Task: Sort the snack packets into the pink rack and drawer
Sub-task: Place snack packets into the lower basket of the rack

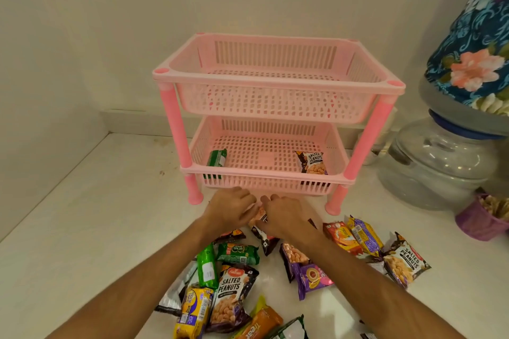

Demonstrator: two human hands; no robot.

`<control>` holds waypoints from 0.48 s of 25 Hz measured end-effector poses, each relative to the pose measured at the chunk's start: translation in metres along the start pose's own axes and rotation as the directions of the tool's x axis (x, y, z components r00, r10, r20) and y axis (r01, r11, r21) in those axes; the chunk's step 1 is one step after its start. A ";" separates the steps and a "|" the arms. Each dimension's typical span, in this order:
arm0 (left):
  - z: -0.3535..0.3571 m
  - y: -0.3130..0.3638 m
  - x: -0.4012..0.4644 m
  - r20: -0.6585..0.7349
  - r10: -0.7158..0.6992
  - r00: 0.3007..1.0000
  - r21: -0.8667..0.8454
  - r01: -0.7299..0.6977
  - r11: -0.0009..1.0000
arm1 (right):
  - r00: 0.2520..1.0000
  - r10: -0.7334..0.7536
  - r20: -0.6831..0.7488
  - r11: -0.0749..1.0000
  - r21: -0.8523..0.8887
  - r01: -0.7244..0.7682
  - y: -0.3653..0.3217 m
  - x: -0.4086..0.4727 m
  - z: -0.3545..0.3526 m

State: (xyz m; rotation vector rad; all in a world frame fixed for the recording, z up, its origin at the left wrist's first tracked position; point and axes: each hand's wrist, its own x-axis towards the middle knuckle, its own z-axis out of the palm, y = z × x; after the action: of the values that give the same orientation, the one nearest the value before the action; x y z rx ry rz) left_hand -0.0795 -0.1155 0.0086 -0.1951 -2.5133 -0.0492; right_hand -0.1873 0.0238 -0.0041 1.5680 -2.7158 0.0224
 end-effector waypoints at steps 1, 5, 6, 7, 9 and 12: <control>0.004 0.001 -0.011 0.031 -0.064 0.997 0.010 0.064 0.998 | 0.999 0.027 0.019 1.000 0.012 -0.028 -0.002 -0.002 0.005; 0.015 -0.001 -0.037 0.190 -0.523 0.831 0.148 0.503 0.852 | 0.992 0.087 0.094 0.995 0.033 -0.090 -0.009 -0.008 0.020; 0.018 -0.001 -0.041 0.239 -0.606 0.759 0.195 0.573 0.796 | 0.990 0.088 0.107 0.995 0.039 -0.093 -0.012 -0.009 0.023; 0.020 0.000 -0.045 0.278 -0.668 0.690 0.230 0.628 0.744 | 0.990 0.087 0.113 0.995 0.044 -0.092 -0.014 -0.010 0.025; 0.025 0.001 -0.051 0.328 -0.750 0.575 0.247 0.714 0.655 | 0.990 0.092 0.109 0.994 0.056 -0.098 -0.017 -0.012 0.024; 0.028 0.002 -0.051 0.386 -0.801 0.458 0.207 0.803 0.558 | 0.991 0.093 0.095 0.992 0.081 -0.100 -0.015 -0.012 0.016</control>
State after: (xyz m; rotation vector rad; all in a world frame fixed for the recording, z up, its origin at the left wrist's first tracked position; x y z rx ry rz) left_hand -0.0548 -0.1177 -0.0439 1.1599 -2.8012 -0.4451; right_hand -0.1682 0.0267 -0.0201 1.4915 -2.8959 0.0705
